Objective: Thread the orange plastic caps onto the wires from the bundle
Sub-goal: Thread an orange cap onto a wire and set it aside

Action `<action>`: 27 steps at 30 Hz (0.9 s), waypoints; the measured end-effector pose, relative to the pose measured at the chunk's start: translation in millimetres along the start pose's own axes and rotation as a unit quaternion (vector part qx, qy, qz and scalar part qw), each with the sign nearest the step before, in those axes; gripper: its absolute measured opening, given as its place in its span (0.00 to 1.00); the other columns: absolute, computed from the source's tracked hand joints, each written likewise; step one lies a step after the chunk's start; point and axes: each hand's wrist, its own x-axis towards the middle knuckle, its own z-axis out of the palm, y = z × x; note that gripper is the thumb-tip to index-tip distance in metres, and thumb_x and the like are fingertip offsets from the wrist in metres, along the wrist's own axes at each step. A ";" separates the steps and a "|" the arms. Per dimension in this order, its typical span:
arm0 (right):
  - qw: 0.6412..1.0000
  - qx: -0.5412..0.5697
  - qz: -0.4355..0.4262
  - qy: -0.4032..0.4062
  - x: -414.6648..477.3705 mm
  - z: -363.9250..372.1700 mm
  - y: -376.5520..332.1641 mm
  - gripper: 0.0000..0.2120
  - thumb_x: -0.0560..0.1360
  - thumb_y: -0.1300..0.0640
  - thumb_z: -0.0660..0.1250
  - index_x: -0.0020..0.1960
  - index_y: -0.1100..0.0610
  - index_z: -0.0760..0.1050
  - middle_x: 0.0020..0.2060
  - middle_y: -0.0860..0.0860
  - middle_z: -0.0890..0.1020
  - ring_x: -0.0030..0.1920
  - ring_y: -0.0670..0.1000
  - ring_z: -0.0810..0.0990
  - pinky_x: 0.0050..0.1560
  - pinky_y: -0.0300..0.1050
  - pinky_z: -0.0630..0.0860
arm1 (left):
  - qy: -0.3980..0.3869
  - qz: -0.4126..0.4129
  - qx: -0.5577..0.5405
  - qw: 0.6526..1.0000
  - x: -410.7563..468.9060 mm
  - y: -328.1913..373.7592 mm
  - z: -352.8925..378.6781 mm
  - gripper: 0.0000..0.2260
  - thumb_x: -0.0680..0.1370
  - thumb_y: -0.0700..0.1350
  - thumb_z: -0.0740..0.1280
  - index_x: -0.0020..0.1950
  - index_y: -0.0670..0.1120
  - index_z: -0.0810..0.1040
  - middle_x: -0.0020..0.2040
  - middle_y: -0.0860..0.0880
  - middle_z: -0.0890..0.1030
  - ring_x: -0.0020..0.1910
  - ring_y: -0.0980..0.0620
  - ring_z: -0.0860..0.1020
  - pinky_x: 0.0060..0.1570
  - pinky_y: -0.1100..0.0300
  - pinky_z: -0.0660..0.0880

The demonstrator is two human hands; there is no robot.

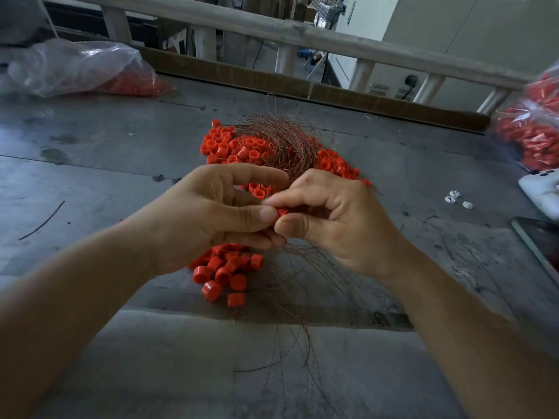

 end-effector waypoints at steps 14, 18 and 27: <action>0.994 -0.106 -0.027 0.011 -3.2 7.1 -6.5 0.03 0.69 0.65 0.65 0.42 0.63 0.77 0.38 0.45 0.72 0.39 0.44 0.74 0.40 0.36 0.73 | 0.038 0.099 0.150 0.983 -2.5 -4.1 18.8 0.29 0.61 0.50 0.76 0.59 0.57 0.70 0.38 0.46 0.84 0.37 0.50 0.83 0.36 0.63 0.79; 0.992 -0.114 -0.041 0.036 -3.5 9.9 -9.8 0.02 0.68 0.65 0.65 0.40 0.62 0.76 0.38 0.43 0.70 0.38 0.40 0.72 0.38 0.30 0.70 | 0.029 0.115 0.127 0.985 -5.6 -2.7 18.6 0.28 0.62 0.49 0.71 0.62 0.55 0.69 0.40 0.42 0.84 0.39 0.47 0.83 0.36 0.61 0.79; 0.996 -0.032 -0.042 0.076 -3.1 11.9 -7.8 0.10 0.65 0.56 0.73 0.44 0.56 0.77 0.37 0.48 0.75 0.37 0.42 0.73 0.39 0.33 0.71 | 0.033 0.085 0.072 0.993 -2.1 0.9 10.2 0.26 0.64 0.51 0.76 0.59 0.49 0.75 0.38 0.42 0.83 0.35 0.47 0.83 0.33 0.62 0.78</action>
